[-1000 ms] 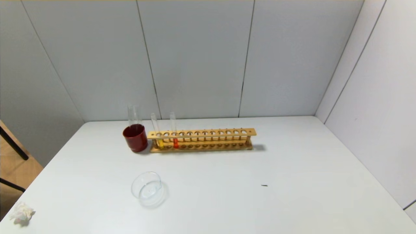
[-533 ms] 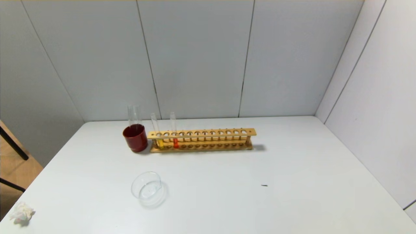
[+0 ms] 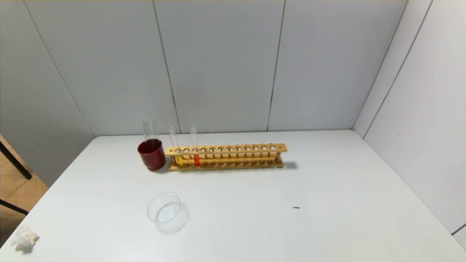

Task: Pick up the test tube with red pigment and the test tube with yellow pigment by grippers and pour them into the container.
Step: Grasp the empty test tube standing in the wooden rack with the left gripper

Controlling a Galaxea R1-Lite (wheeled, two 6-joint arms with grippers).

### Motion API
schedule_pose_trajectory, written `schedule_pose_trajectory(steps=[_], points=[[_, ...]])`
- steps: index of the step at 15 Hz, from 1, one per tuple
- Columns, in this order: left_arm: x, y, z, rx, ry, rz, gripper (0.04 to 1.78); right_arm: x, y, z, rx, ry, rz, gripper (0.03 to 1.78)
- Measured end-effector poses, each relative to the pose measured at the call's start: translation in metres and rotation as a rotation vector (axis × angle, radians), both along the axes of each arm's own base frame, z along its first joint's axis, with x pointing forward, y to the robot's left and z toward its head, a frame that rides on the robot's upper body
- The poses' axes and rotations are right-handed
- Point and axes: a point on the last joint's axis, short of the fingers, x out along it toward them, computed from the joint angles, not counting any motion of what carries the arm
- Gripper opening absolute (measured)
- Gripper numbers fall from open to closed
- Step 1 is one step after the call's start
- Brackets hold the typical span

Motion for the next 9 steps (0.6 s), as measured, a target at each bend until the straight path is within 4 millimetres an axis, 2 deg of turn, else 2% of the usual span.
schedule_pose_trajectory(steps=[2,4,6,9], points=[[0.013,-0.001,0.034,-0.005,0.039,-0.028,1.75,0.0,0.0,0.0,0.0,0.0,0.0,1.75],[0.041,-0.001,0.067,-0.01,0.079,-0.042,1.75,0.0,0.0,0.0,0.0,0.0,0.0,1.75],[0.085,-0.001,0.095,-0.012,0.118,-0.06,1.75,0.0,0.0,0.0,0.0,0.0,0.0,1.75],[0.157,-0.005,0.114,-0.012,0.163,-0.097,1.75,0.0,0.0,0.0,0.0,0.0,0.0,1.75]])
